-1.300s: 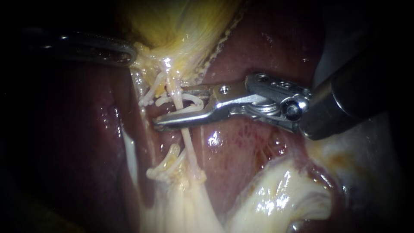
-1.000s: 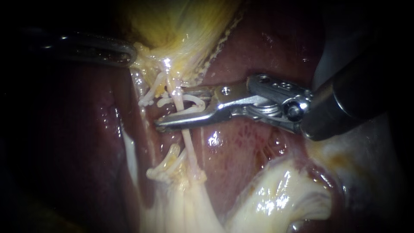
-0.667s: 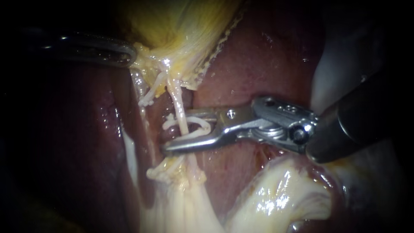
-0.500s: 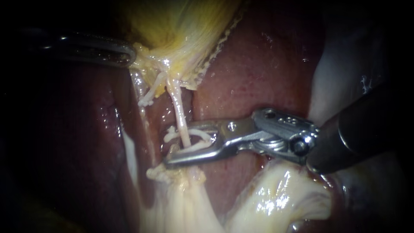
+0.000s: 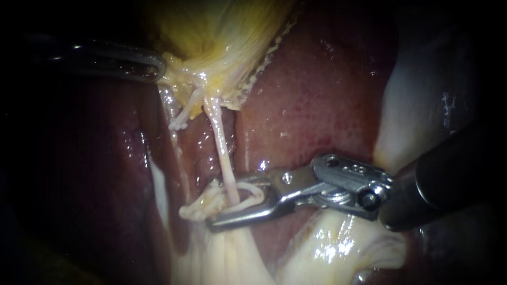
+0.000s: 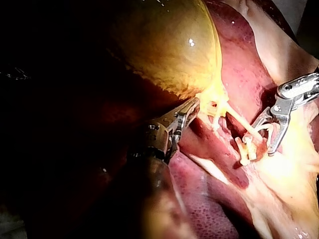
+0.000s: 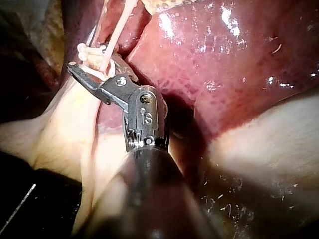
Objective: Clipping first clip right tube
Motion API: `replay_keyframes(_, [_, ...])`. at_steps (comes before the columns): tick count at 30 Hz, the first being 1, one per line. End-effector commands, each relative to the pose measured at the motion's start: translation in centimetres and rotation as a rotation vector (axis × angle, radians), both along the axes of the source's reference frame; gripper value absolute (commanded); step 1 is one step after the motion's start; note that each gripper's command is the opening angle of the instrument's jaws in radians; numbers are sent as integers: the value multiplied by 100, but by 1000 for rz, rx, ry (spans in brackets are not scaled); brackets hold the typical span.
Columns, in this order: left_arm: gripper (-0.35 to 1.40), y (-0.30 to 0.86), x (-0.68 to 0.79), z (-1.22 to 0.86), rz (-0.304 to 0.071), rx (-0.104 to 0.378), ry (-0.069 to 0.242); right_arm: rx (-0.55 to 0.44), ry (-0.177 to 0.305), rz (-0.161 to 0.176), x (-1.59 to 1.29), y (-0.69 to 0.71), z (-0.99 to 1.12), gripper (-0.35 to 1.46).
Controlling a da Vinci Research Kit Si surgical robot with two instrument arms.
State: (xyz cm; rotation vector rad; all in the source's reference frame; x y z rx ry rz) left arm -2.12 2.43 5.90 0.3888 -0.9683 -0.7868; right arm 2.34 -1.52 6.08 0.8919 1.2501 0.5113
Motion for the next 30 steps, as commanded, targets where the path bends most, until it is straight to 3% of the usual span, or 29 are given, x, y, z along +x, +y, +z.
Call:
replay_keyframes(1, [-35,0,0,0,1,0,-1,-1,0,0,0,0,0,41])
replay_keyframes(8, [-35,0,0,0,1,0,-1,0,0,0,0,0,0,21])
replay_keyframes(10, [-35,0,0,0,1,0,-1,1,3,-5,0,1,0,4])
replay_keyframes(12, [-35,0,0,0,1,0,-1,54,-10,-20,0,2,-1,-29])
replay_keyframes(13, [-35,0,0,0,1,0,-1,65,-13,-24,0,2,-1,-35])
replay_keyframes(18, [-35,0,0,0,1,0,-1,65,-6,-40,0,2,-2,-35])
replay_keyframes(29, [-35,0,0,0,1,0,-1,65,-5,-41,-1,2,0,-35])
replay_keyframes(30, [-35,0,0,0,1,0,-1,65,-5,-42,0,3,1,-23])
